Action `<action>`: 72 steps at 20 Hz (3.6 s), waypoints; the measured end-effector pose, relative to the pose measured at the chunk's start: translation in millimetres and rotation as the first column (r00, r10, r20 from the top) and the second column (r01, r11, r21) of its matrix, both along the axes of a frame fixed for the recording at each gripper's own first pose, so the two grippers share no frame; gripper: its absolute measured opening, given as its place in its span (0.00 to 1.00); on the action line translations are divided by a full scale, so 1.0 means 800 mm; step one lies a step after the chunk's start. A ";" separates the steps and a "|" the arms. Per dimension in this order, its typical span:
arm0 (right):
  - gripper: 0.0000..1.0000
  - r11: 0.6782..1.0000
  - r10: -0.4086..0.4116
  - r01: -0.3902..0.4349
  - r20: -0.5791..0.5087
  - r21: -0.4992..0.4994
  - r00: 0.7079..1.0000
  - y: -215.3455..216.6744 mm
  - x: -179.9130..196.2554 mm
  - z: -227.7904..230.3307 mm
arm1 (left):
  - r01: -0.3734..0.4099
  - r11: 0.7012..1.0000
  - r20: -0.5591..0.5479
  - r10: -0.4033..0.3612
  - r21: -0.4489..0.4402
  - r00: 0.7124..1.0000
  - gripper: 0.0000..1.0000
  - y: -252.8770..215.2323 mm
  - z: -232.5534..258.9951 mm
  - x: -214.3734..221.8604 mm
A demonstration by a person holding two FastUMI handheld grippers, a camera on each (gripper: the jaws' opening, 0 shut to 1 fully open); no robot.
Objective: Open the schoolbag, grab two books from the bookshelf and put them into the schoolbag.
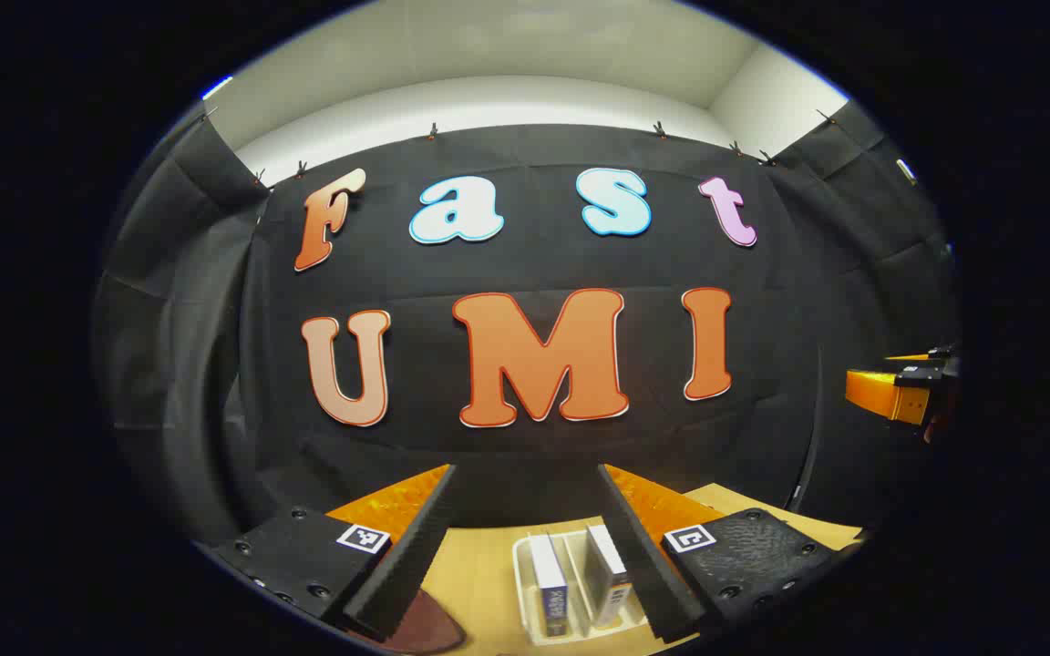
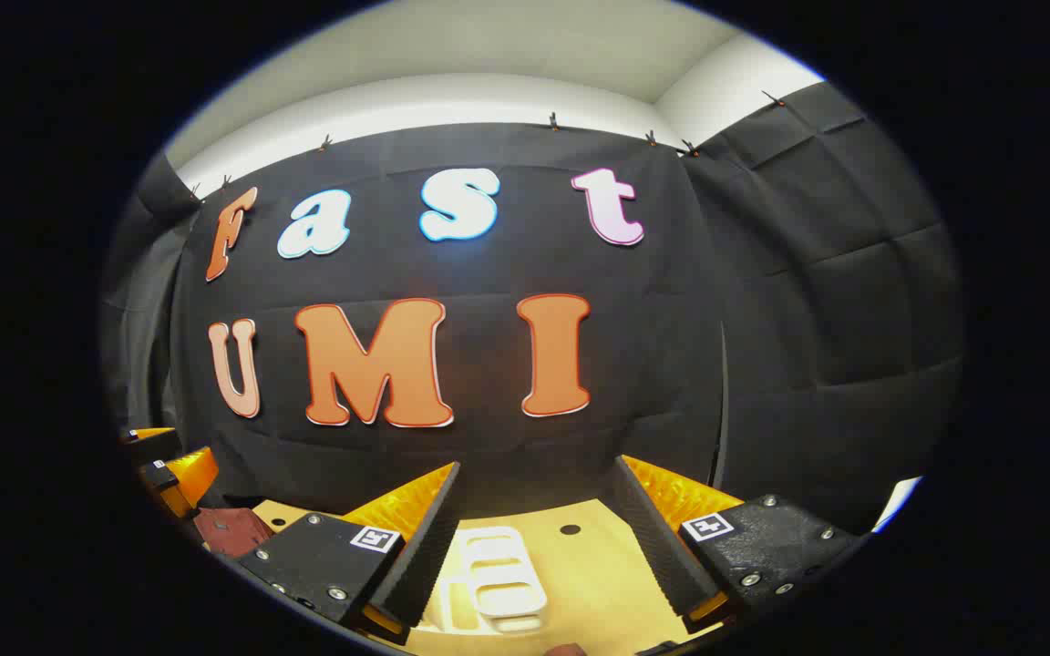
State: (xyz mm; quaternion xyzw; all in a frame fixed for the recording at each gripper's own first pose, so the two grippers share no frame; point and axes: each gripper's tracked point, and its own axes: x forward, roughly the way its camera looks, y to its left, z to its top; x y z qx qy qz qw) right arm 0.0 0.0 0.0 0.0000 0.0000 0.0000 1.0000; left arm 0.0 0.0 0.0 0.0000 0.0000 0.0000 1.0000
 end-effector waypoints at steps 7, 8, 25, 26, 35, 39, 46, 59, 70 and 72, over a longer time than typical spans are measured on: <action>0.84 0.998 0.061 -0.061 -0.003 -0.002 0.998 0.138 -0.021 -0.022 | 0.025 0.999 0.024 -0.025 0.022 0.999 0.93 0.073 -0.019 0.002; 0.84 0.997 0.077 -0.077 -0.019 0.000 0.997 0.150 -0.021 -0.031 | 0.024 0.999 0.011 -0.025 0.025 1.000 0.93 0.076 -0.027 0.002; 1.00 0.952 0.304 -0.306 -0.061 -0.026 0.951 0.195 -0.018 -0.082 | -0.138 0.990 -0.015 0.138 -0.022 0.990 0.94 0.086 -0.064 -0.021; 0.96 0.950 0.309 -0.311 -0.066 -0.024 0.949 0.196 -0.019 -0.084 | -0.139 0.990 -0.008 0.139 -0.027 0.990 0.93 0.084 -0.063 -0.021; 0.96 0.949 0.313 -0.314 -0.059 -0.012 0.948 0.200 -0.019 -0.090 | -0.143 0.989 0.050 0.144 -0.033 0.988 0.93 0.090 -0.052 -0.029; 0.96 0.955 0.295 -0.297 -0.082 -0.017 0.952 0.195 -0.020 -0.101 | -0.136 0.991 0.030 0.136 -0.013 0.990 0.93 0.090 -0.069 -0.029; 1.00 0.963 0.266 -0.269 -0.100 -0.022 0.959 0.183 -0.016 -0.116 | -0.138 0.984 -0.076 0.146 0.110 0.986 0.94 0.103 -0.141 -0.034; 0.96 0.974 0.198 -0.215 -0.184 -0.078 0.963 0.152 -0.010 -0.161 | 0.088 0.880 -0.418 0.132 0.467 0.899 0.96 0.125 -0.373 -0.068; 0.97 0.976 0.176 -0.199 -0.215 -0.093 0.961 0.143 -0.007 -0.183 | 0.330 0.711 -0.665 0.256 0.621 0.701 0.97 0.161 -0.537 -0.120; 0.97 0.977 0.171 -0.194 -0.218 -0.091 0.961 0.141 -0.007 -0.183 | 0.345 0.688 -0.670 0.276 0.638 0.689 0.96 0.167 -0.545 -0.129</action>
